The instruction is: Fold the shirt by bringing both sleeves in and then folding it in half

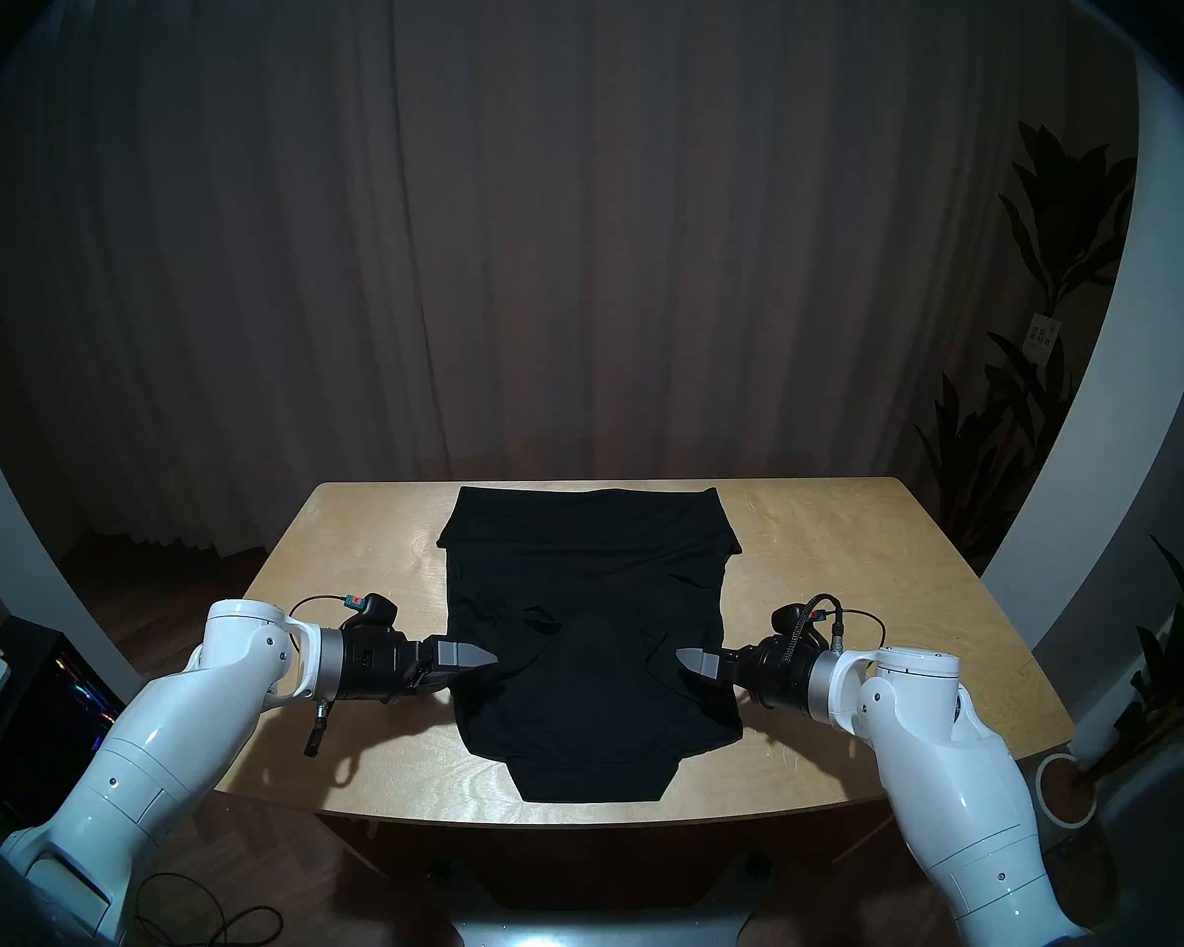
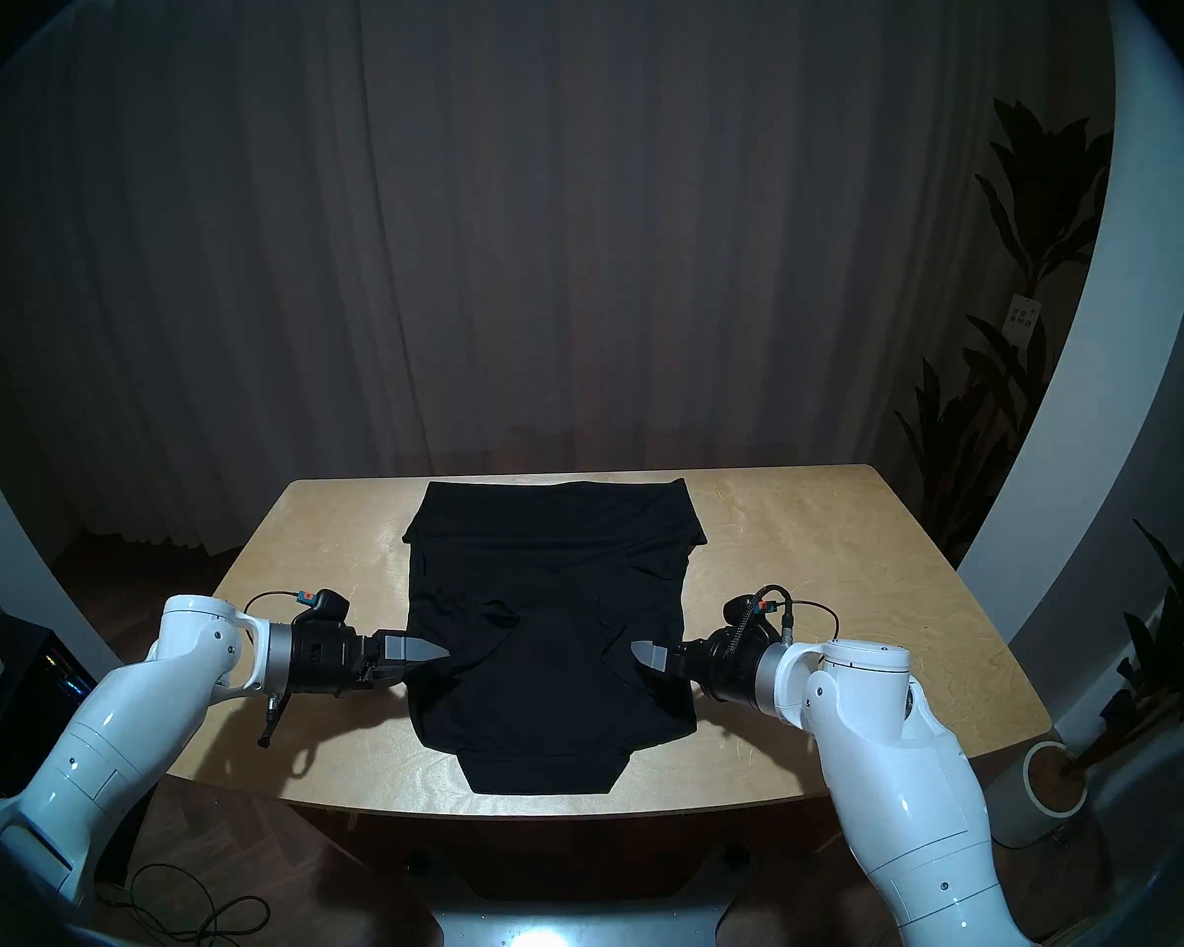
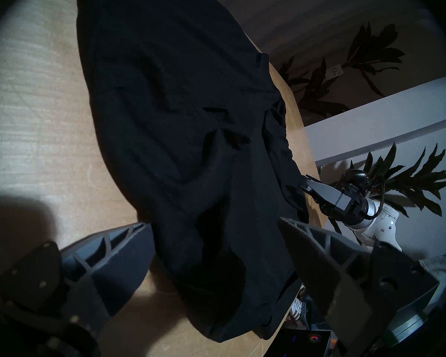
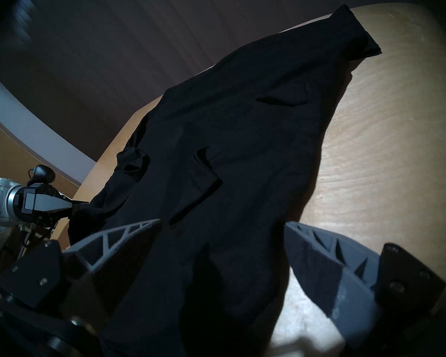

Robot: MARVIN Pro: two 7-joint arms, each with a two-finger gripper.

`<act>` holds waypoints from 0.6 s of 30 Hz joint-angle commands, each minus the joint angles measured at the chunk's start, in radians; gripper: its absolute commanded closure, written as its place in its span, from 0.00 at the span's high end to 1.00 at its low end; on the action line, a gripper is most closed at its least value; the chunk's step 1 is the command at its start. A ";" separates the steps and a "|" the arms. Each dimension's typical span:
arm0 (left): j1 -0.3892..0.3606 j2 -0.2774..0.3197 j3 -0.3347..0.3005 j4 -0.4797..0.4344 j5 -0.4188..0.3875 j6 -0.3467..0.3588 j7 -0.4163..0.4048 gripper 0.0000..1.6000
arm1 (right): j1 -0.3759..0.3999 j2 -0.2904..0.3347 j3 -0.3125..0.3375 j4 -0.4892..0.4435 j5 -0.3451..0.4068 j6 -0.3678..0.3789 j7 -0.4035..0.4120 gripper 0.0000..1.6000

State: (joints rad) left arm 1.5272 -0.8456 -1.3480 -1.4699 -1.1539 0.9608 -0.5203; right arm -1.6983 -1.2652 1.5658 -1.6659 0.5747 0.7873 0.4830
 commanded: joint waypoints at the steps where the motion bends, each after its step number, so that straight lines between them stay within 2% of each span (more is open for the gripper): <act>1: -0.008 -0.003 0.044 0.021 0.014 -0.001 0.001 1.00 | 0.025 -0.010 -0.020 0.041 -0.003 0.006 -0.002 0.60; 2: -0.008 -0.003 0.045 0.023 0.011 -0.001 0.000 0.85 | 0.026 -0.008 -0.020 0.044 -0.002 0.004 0.000 0.46; 4: -0.003 0.002 0.047 0.020 0.012 -0.001 -0.002 0.60 | 0.028 -0.003 -0.020 0.046 0.000 0.002 0.007 0.38; 5: 0.000 0.001 0.045 0.020 0.007 -0.001 0.000 0.52 | 0.028 0.003 -0.021 0.047 0.002 -0.001 0.015 0.33; 6: 0.002 0.004 0.046 0.018 0.007 -0.001 -0.001 0.32 | 0.027 0.006 -0.018 0.046 0.004 -0.002 0.019 0.23; 8: 0.013 0.010 0.040 0.010 0.001 -0.001 0.001 0.17 | 0.024 0.013 -0.013 0.044 0.010 -0.004 0.032 0.19; 9: 0.017 0.012 0.037 0.007 -0.001 -0.001 0.000 0.04 | 0.023 0.016 -0.011 0.041 0.011 -0.001 0.033 0.19; 10: 0.022 0.014 0.034 0.005 -0.003 -0.001 0.000 0.00 | 0.022 0.019 -0.009 0.039 0.012 0.001 0.035 0.22; 11: 0.028 0.016 0.030 0.001 -0.007 -0.001 0.001 0.03 | 0.019 0.024 -0.008 0.035 0.013 -0.001 0.042 0.26; 12: 0.034 0.019 0.026 -0.004 -0.010 -0.001 0.002 0.15 | 0.017 0.029 -0.007 0.032 0.013 0.005 0.041 0.31; 14: 0.048 0.021 0.019 -0.012 -0.020 -0.001 0.011 0.18 | 0.013 0.043 -0.009 0.027 0.009 -0.001 0.051 0.43; 15: 0.054 0.022 0.018 -0.015 -0.022 -0.001 0.014 0.42 | 0.009 0.045 -0.008 0.025 0.010 -0.001 0.053 0.80; 16: 0.061 0.023 0.017 -0.018 -0.024 -0.001 0.015 0.73 | 0.007 0.049 -0.007 0.023 0.011 0.002 0.056 0.98; 17: 0.067 0.023 0.015 -0.022 -0.027 -0.001 0.019 0.88 | 0.004 0.051 -0.006 0.021 0.011 0.002 0.059 1.00; 18: 0.073 0.023 0.013 -0.024 -0.031 -0.001 0.021 0.90 | 0.000 0.054 -0.005 0.019 0.010 0.001 0.060 1.00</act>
State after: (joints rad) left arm 1.5528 -0.8328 -1.3228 -1.4749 -1.1687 0.9611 -0.5156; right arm -1.6779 -1.2402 1.5533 -1.6356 0.5935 0.7933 0.5351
